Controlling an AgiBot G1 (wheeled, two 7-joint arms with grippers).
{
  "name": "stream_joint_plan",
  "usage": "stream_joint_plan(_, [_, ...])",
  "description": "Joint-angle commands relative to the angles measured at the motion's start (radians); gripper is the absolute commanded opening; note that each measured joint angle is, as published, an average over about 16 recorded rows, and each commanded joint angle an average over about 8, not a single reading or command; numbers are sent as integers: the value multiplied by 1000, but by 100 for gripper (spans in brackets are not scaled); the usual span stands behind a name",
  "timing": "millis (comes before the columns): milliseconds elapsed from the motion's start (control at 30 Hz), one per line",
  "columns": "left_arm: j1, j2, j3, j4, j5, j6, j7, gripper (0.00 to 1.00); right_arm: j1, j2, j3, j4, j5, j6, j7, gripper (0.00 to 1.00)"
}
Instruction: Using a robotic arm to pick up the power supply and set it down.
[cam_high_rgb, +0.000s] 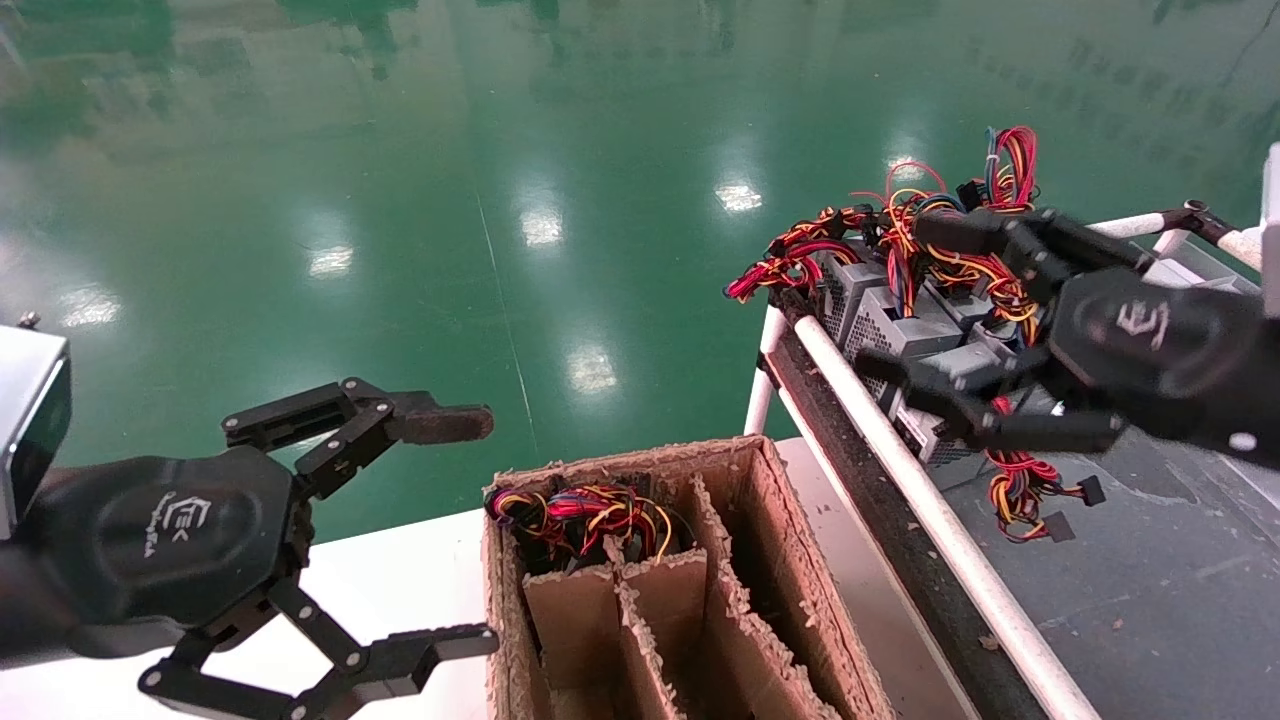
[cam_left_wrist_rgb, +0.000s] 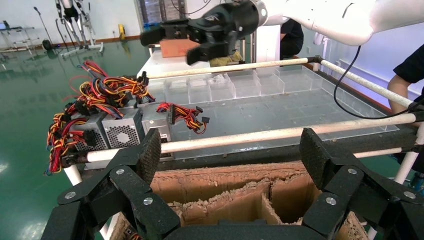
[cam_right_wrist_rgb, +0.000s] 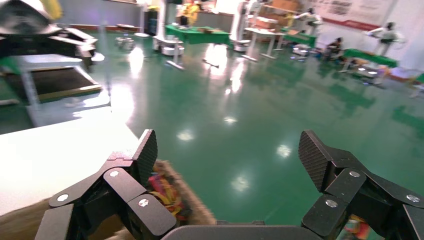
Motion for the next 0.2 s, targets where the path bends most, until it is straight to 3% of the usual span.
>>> stream_joint_plan(33, [0,0,0,0,0,0,0,100,-16,5,-4,31,13,-11,15,100])
stream_joint_plan(200, [0,0,0,0,0,0,0,100,-38,12,-9,76,31,-27,36,100])
